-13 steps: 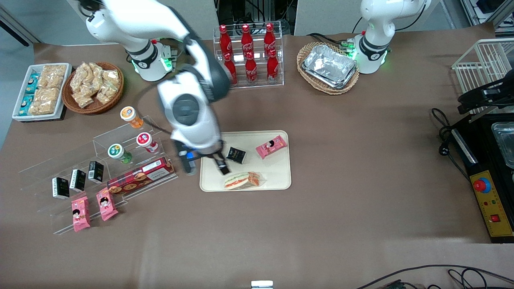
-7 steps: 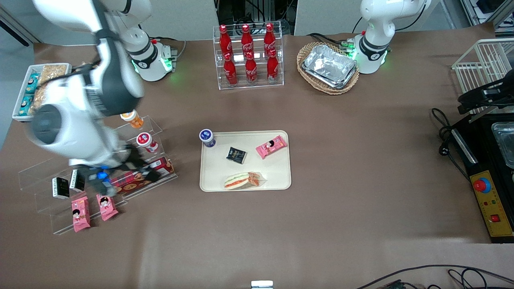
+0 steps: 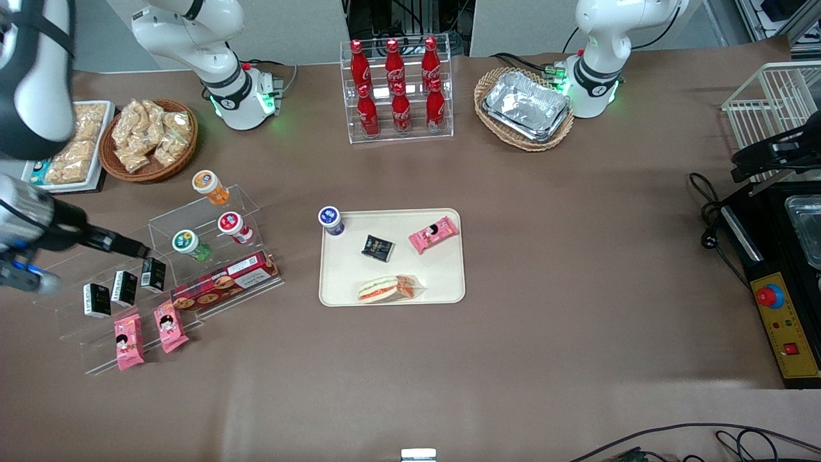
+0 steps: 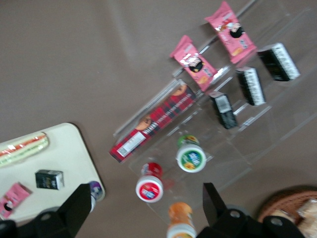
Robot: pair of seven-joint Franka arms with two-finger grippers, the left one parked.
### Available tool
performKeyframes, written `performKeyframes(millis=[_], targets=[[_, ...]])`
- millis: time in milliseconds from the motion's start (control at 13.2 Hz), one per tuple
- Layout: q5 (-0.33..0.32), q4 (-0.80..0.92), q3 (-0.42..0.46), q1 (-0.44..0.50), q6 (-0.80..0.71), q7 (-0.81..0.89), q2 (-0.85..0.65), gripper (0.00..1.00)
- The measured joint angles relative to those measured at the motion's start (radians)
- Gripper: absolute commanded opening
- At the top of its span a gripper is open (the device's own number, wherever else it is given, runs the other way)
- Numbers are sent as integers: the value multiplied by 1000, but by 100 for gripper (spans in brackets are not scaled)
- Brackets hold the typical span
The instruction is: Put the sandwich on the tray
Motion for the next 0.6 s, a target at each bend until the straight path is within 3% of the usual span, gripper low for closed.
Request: performKeyframes(millis=[604], targets=[[-101,-173,-1,-8,-15,-127,-202,100]])
